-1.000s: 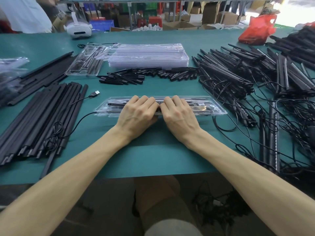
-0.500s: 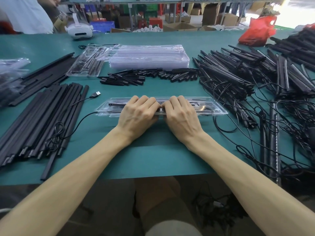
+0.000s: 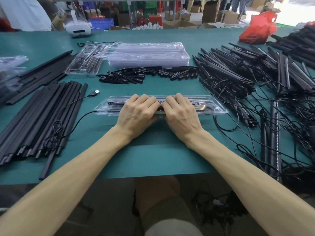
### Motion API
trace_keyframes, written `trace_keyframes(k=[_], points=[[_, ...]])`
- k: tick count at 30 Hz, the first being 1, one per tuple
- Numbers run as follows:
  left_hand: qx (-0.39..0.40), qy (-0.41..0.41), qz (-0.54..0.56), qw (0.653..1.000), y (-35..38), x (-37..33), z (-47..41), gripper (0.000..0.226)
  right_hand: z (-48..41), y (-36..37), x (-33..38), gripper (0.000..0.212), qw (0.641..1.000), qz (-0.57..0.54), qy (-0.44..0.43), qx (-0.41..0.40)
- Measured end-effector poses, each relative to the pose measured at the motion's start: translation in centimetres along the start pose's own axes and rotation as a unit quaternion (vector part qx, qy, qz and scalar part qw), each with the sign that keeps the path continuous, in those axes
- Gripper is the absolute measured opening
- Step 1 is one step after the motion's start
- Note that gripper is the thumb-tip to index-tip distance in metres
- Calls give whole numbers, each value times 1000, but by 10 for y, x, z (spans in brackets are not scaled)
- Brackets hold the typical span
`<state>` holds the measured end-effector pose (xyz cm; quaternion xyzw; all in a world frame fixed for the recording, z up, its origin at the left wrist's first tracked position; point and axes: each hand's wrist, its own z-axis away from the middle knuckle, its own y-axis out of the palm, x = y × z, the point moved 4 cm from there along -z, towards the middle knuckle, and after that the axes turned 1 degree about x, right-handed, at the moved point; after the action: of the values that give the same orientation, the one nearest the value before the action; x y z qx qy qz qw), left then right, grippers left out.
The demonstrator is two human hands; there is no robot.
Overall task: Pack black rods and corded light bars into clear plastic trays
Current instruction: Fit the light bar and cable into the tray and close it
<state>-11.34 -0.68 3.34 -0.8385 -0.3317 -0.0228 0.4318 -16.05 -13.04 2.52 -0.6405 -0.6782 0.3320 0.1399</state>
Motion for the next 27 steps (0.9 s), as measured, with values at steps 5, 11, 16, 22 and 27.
trace_keyframes(k=[5,11,16,22,27], points=[[-13,-2,4,1000,0,0,2,11,0,0,1,19,1000,-1,7,-4],[-26,0,16,1000,0,0,1,11,0,-3,0,16,1000,-9,19,13],[-31,12,15,999,-2,-1,0,13,0,-5,1,15,999,-10,25,24],[-20,13,16,1000,-2,-2,1,6,0,-4,1,17,999,-11,23,22],[-15,0,10,1000,-1,0,2,7,-1,-4,1,18,999,-15,18,22]])
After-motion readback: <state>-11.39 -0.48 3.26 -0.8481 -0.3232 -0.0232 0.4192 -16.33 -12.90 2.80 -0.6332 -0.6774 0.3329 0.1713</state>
